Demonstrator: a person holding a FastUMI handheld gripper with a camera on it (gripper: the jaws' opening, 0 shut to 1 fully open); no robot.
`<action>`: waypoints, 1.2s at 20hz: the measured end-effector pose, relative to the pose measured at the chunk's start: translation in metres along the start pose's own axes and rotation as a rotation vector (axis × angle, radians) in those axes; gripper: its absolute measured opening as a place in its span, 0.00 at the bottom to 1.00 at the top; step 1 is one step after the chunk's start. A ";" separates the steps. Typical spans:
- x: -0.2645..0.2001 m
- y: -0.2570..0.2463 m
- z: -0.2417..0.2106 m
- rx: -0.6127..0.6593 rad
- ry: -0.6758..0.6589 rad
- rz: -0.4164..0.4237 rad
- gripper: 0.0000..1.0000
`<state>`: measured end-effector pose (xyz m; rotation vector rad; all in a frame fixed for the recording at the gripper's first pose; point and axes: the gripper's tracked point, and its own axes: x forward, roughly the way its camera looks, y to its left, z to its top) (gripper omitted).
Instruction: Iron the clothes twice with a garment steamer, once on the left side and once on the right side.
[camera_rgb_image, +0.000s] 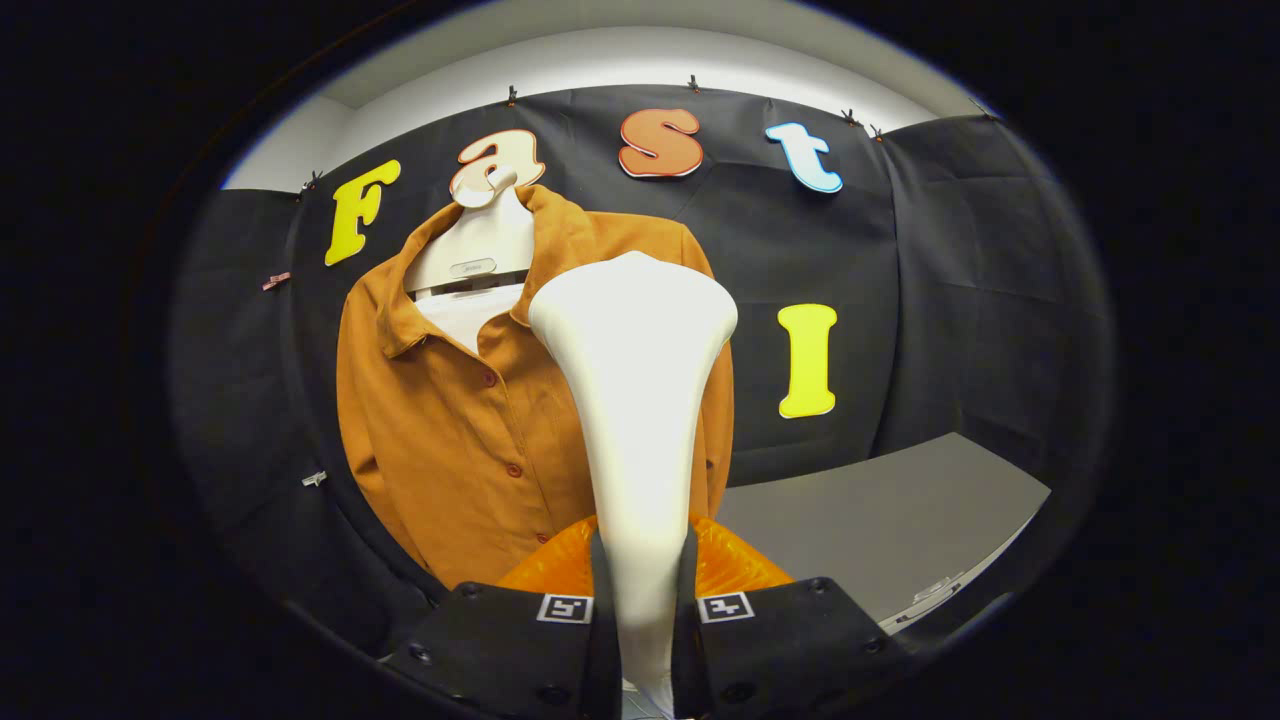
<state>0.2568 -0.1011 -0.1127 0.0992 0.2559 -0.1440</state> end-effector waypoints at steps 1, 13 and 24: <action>0.005 0.003 -0.001 -0.008 -0.001 -0.003 0.23; 0.053 0.020 -0.022 -0.056 0.005 -0.003 0.23; 0.070 0.028 -0.066 -0.025 0.054 -0.042 0.23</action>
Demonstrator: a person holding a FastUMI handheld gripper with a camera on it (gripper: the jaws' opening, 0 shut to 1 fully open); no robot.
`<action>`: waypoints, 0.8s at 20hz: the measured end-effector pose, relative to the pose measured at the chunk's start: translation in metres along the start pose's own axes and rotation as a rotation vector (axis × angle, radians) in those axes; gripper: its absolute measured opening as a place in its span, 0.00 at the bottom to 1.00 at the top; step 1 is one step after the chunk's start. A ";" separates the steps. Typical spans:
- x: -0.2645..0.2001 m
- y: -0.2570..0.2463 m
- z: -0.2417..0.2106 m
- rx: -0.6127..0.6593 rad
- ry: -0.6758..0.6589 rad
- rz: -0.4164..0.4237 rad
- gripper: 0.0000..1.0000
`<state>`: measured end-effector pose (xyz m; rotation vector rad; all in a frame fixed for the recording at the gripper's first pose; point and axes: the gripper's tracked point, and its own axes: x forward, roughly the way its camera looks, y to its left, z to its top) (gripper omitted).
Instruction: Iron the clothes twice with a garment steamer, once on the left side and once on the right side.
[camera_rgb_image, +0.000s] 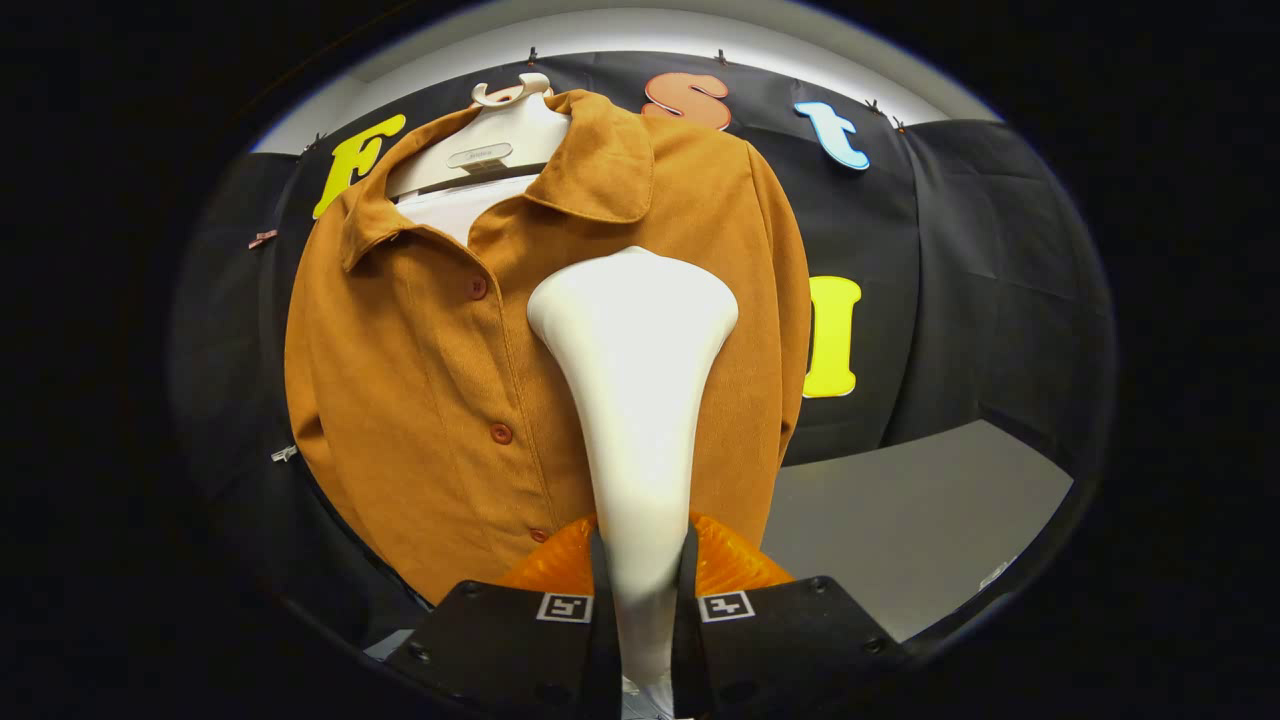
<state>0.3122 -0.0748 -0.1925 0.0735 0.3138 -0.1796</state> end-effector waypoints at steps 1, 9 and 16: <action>-0.001 0.000 -0.004 0.000 0.001 -0.002 0.23; 0.006 0.003 -0.028 -0.018 -0.074 -0.047 0.23; 0.003 0.011 -0.068 0.048 -0.078 -0.053 0.23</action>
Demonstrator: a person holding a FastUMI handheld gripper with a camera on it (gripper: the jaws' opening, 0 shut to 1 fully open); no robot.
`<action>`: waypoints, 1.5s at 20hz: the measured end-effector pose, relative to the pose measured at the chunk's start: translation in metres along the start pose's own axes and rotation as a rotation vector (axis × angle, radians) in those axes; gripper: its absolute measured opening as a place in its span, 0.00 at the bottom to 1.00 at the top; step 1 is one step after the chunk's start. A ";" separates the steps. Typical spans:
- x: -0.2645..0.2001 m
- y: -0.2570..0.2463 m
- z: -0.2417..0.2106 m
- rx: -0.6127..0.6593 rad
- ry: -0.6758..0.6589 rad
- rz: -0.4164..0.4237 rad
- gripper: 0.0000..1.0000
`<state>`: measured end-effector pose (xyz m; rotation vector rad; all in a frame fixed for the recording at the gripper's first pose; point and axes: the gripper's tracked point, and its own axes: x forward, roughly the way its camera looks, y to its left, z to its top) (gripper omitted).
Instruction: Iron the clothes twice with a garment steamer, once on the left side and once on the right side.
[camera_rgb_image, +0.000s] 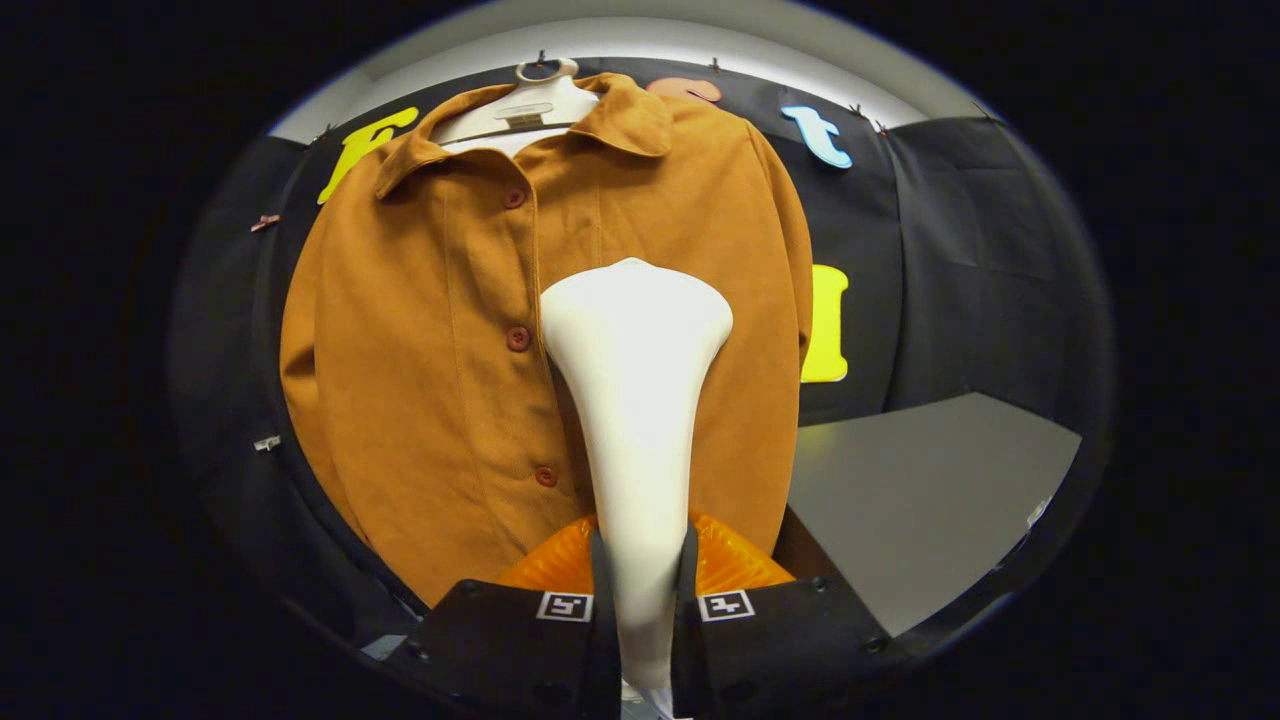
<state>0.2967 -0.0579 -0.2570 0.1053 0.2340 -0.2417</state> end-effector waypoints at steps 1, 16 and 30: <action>0.002 -0.003 -0.006 -0.003 -0.003 -0.009 0.23; -0.002 -0.021 -0.091 -0.091 0.045 -0.025 0.23; -0.043 -0.017 -0.112 -0.141 0.093 0.005 0.23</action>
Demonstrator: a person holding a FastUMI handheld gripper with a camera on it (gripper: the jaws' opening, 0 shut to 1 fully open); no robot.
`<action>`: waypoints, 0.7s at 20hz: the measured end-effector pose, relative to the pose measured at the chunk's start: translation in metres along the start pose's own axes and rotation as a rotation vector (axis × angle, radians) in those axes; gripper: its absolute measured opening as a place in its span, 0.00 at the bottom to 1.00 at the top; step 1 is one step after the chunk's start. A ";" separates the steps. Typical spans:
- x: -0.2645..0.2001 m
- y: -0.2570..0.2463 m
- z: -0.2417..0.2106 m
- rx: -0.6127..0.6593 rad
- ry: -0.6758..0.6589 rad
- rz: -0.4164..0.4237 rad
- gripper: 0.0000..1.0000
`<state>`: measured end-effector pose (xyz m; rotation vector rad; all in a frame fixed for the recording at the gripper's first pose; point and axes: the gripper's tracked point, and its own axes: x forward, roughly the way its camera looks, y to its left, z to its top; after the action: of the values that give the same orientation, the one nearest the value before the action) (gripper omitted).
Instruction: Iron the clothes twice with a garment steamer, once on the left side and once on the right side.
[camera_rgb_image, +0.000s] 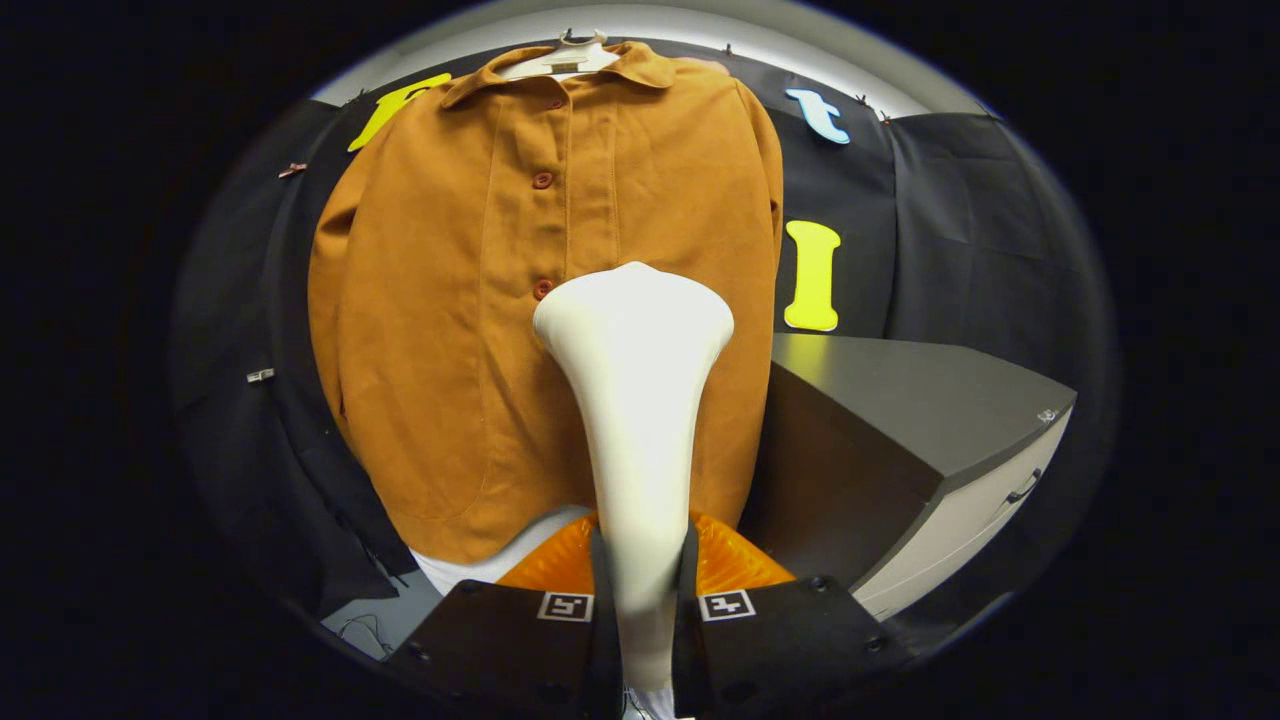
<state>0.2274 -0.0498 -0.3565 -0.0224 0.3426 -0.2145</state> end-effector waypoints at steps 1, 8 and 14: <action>-0.004 0.000 0.000 -0.003 0.005 0.002 0.23; -0.055 -0.014 0.043 0.105 -0.023 0.013 0.23; -0.100 -0.016 0.146 0.145 -0.135 0.045 0.23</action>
<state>0.1814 -0.0459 -0.1848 0.1137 0.1925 -0.1923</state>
